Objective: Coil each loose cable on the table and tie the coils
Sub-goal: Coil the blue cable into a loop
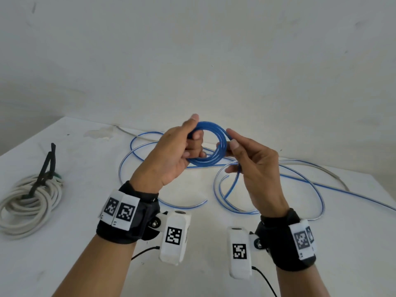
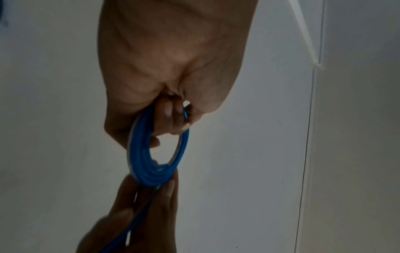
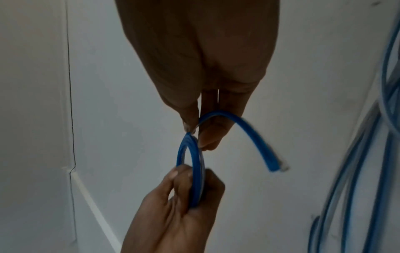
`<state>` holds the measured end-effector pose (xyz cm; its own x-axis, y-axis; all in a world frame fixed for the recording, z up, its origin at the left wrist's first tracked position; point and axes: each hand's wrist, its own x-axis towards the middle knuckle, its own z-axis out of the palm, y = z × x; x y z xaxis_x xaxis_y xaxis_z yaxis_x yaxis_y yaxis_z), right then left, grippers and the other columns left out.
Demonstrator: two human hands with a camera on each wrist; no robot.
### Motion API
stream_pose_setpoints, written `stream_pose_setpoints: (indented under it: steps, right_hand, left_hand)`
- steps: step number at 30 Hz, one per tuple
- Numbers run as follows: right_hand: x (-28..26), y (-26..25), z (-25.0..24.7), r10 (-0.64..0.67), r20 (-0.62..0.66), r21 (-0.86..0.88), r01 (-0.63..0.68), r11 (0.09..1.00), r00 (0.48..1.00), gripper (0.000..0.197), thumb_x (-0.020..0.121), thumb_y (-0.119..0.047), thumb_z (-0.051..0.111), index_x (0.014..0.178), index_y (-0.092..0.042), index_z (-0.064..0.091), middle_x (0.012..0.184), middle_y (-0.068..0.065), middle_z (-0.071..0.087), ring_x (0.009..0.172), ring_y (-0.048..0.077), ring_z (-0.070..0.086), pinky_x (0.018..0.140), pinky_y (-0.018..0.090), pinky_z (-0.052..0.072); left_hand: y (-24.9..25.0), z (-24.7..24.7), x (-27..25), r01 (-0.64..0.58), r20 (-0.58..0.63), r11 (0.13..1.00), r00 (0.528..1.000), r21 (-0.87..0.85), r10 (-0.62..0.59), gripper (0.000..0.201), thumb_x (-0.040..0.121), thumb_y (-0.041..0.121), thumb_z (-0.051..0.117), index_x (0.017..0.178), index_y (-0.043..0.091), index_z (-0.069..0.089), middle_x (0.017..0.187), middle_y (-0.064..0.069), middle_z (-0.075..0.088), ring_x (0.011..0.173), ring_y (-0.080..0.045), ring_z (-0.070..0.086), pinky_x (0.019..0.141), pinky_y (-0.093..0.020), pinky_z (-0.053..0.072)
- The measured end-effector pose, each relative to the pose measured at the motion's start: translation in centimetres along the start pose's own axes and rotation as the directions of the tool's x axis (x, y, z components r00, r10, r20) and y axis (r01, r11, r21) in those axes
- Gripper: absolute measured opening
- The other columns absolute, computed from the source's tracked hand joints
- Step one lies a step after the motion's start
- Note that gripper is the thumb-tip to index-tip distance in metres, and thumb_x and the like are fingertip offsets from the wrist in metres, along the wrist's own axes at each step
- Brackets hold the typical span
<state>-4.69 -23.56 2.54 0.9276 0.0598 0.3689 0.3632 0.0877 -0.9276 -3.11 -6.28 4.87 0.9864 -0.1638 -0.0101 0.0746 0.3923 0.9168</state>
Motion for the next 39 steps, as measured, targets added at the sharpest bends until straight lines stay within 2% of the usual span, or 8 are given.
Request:
stream_pose_setpoints:
  steps: [4,8,12,15,19,26,34,39]
  right_hand:
    - [-0.8,0.0,2.1,-0.018,-0.019,0.054,0.019,0.998,1.000,0.038,0.099,-0.016,0.060,0.136,-0.021,0.060,0.100,0.006,0.079,0.091,0.015,0.074,0.057,0.026,0.058]
    - [-0.6,0.4,2.2,-0.076,-0.080,-0.023,0.074,0.997,0.994,0.037,0.099,-0.012,0.064,0.131,-0.030,0.061,0.091,0.004,0.079,0.083,0.015,0.070,0.051,0.024,0.052]
    - [-0.2,-0.1,0.3,-0.059,0.043,-0.161,0.065,0.985,0.997,0.035,0.099,-0.012,0.063,0.129,-0.029,0.065,0.089,0.001,0.079,0.088,0.021,0.072,0.051,0.025,0.052]
    - [-0.1,-0.3,-0.5,-0.001,0.200,-0.292,0.061,0.955,0.980,0.033,0.100,-0.013,0.063,0.128,-0.029,0.069,0.091,-0.002,0.078,0.084,0.015,0.071,0.052,0.026,0.052]
    - [-0.1,-0.4,-0.7,-0.004,0.222,-0.355,0.085,0.931,0.975,0.034,0.101,-0.012,0.062,0.130,-0.029,0.069,0.091,-0.007,0.077,0.082,0.009,0.069,0.051,0.024,0.050]
    - [0.0,-0.6,-0.5,-0.120,-0.044,-0.151,0.112,0.982,0.992,0.019,0.098,-0.009,0.066,0.113,-0.020,0.070,0.086,0.004,0.077,0.076,0.019,0.072,0.051,0.027,0.054]
    - [-0.6,-0.2,1.5,-0.105,-0.080,-0.023,0.104,0.994,0.991,0.025,0.100,-0.014,0.061,0.121,-0.022,0.070,0.099,0.009,0.078,0.096,0.025,0.075,0.058,0.029,0.060]
    - [-0.9,0.2,2.5,-0.083,-0.183,0.028,0.089,0.996,0.980,0.015,0.096,-0.016,0.068,0.111,-0.016,0.066,0.091,0.005,0.080,0.090,0.024,0.076,0.058,0.028,0.058]
  left_hand:
    - [0.0,0.7,-0.3,-0.040,-0.079,0.989,0.996,-0.140,0.029,0.050,0.108,0.040,0.038,0.064,0.017,0.042,0.054,0.004,0.018,0.052,-0.014,0.014,0.064,-0.027,0.043]
    - [-0.3,1.2,-0.3,-0.018,-0.089,0.989,0.996,-0.146,0.005,0.048,0.110,0.037,0.035,0.068,0.015,0.045,0.055,0.003,0.022,0.048,-0.013,0.019,0.065,-0.028,0.054]
    - [0.0,0.4,-0.1,0.032,-0.069,0.999,0.997,0.032,-0.030,0.036,0.101,0.022,0.033,0.081,0.005,0.057,0.054,-0.004,0.040,0.047,-0.018,0.039,0.070,-0.036,0.045]
    - [0.0,-0.1,-0.3,0.102,-0.009,0.950,0.995,0.295,-0.104,0.040,0.106,0.034,0.036,0.086,0.007,0.058,0.050,-0.001,0.041,0.043,-0.016,0.037,0.075,-0.038,0.053]
    - [-0.4,0.3,-0.5,0.073,0.009,0.864,0.996,0.498,-0.089,0.048,0.107,0.044,0.037,0.081,0.007,0.055,0.054,0.002,0.032,0.040,-0.011,0.030,0.076,-0.037,0.054]
    - [0.1,0.0,0.1,-0.005,-0.061,0.999,0.998,0.043,0.007,0.044,0.108,0.032,0.040,0.070,0.012,0.048,0.047,0.007,0.023,0.040,-0.009,0.019,0.054,-0.026,0.043]
    - [-0.1,0.6,0.0,-0.059,-0.069,0.964,0.997,-0.258,0.042,0.044,0.108,0.031,0.036,0.069,0.013,0.047,0.049,0.007,0.020,0.041,-0.009,0.018,0.050,-0.023,0.042]
    - [-0.7,1.0,0.1,-0.063,-0.121,0.938,0.992,-0.342,0.023,0.042,0.108,0.032,0.037,0.072,0.013,0.047,0.047,0.007,0.021,0.040,-0.009,0.018,0.050,-0.023,0.042]
